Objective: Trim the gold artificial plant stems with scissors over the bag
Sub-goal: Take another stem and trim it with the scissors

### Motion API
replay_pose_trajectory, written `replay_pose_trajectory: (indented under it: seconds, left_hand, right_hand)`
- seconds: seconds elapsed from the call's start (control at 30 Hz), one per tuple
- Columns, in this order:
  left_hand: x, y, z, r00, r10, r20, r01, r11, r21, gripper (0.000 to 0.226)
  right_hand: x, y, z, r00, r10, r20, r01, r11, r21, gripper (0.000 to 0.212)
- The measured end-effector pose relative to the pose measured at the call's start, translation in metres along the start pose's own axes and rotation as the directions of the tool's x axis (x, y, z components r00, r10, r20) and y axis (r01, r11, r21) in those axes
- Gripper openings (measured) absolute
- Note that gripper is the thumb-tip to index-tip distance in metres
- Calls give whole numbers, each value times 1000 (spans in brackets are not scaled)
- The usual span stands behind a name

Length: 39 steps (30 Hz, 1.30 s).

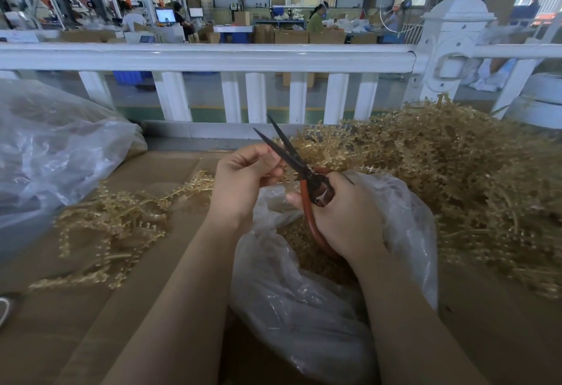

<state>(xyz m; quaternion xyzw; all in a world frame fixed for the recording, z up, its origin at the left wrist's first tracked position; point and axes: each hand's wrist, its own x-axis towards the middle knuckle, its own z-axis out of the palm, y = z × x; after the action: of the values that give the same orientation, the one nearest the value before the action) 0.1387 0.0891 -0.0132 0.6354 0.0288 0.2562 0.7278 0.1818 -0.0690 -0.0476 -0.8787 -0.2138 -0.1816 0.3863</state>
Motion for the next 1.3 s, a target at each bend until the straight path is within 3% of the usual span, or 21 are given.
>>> replay_pose_trajectory:
  seconds: [0.17, 0.37, 1.0, 1.3]
  left_hand:
    - [0, 1, 0, 999, 39, -1, -39, 999, 23, 18]
    - [-3, 4, 1, 998, 65, -10, -64, 996, 65, 23]
    - [-2, 7, 1, 999, 39, 10, -39, 999, 8, 24]
    - [-3, 10, 2, 1000, 1, -13, -1, 1000, 2, 18]
  right_hand:
    - [0, 1, -1, 1000, -7, -13, 6, 1000, -17, 64]
    - [-1, -1, -2, 998, -41, -50, 37, 996, -86, 58]
    - [-1, 0, -1, 995, -60, -74, 54, 996, -73, 58]
    - [-3, -4, -2, 996, -44, -79, 49, 997, 60, 54]
